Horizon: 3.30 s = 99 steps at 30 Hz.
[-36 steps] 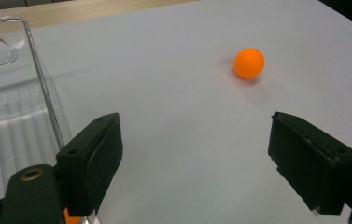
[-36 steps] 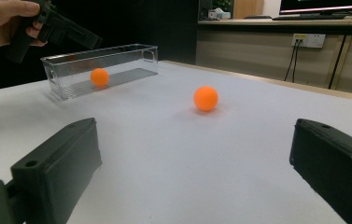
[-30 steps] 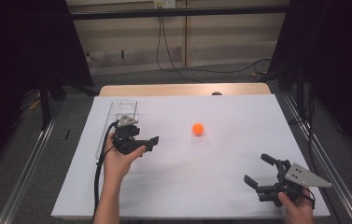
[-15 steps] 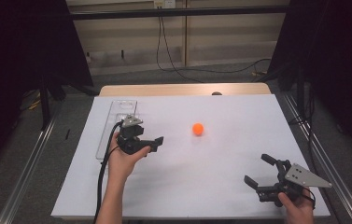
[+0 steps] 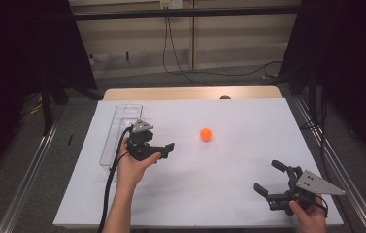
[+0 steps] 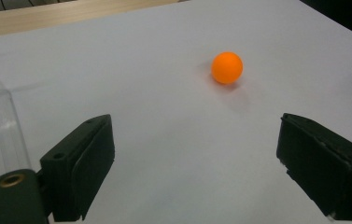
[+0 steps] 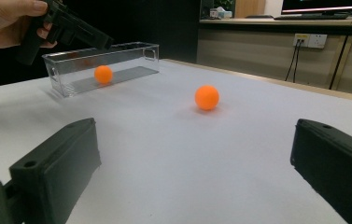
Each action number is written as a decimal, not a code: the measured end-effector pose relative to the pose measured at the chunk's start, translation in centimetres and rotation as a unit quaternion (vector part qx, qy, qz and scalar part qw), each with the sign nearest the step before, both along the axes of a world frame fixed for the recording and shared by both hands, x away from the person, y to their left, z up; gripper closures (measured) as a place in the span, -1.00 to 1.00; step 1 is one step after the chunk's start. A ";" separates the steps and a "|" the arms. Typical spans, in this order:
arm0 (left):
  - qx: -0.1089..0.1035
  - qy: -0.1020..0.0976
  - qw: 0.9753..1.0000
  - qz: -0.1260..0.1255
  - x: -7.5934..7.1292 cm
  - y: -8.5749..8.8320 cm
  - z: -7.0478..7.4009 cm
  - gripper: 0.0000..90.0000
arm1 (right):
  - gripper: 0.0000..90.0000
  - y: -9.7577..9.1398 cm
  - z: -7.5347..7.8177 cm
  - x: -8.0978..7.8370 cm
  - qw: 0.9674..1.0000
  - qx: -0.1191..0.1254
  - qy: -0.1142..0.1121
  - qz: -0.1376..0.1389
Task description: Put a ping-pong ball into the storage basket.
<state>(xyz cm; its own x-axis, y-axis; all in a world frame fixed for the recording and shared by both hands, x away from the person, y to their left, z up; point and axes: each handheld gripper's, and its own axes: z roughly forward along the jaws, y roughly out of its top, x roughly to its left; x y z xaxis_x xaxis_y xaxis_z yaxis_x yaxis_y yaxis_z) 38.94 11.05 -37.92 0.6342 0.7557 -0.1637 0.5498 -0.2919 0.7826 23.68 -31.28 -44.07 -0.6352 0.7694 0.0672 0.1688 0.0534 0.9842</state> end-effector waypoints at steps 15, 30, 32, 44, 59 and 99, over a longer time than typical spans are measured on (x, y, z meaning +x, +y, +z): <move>-0.006 0.005 1.000 -0.010 0.5 -1.4 -0.3 -0.76 | -0.98 -0.1 0.0 0.0 1.000 0.001 -0.001 -0.003; -0.016 0.004 1.000 -0.015 0.9 -2.6 -0.5 -0.77 | -0.98 -0.2 0.0 0.0 1.000 0.003 0.001 -0.003; -0.019 0.005 1.000 -0.014 0.9 -2.7 -0.5 -0.77 | -0.98 -0.2 0.0 0.0 1.000 0.003 0.001 -0.003; -0.019 0.002 1.000 -0.014 1.2 -3.4 -0.7 -0.78 | -0.98 -0.2 0.0 0.0 1.000 0.003 0.000 -0.003; -0.027 0.003 0.999 -0.024 1.7 -5.1 -1.3 -0.79 | -0.98 -0.2 0.0 0.0 1.000 0.004 0.000 -0.003; -0.020 0.011 0.999 -0.034 2.6 -7.8 -3.8 -0.79 | -0.97 -0.2 0.0 -0.1 1.000 0.004 0.000 -0.002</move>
<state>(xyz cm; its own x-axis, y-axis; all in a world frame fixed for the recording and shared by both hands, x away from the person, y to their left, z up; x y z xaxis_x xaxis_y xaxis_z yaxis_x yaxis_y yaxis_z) 41.59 3.28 -41.70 0.6795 0.7038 -0.2072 0.5467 -0.2973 0.7828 23.58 -31.53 -44.08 -0.6326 0.7710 0.0732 0.1680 0.0444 0.9848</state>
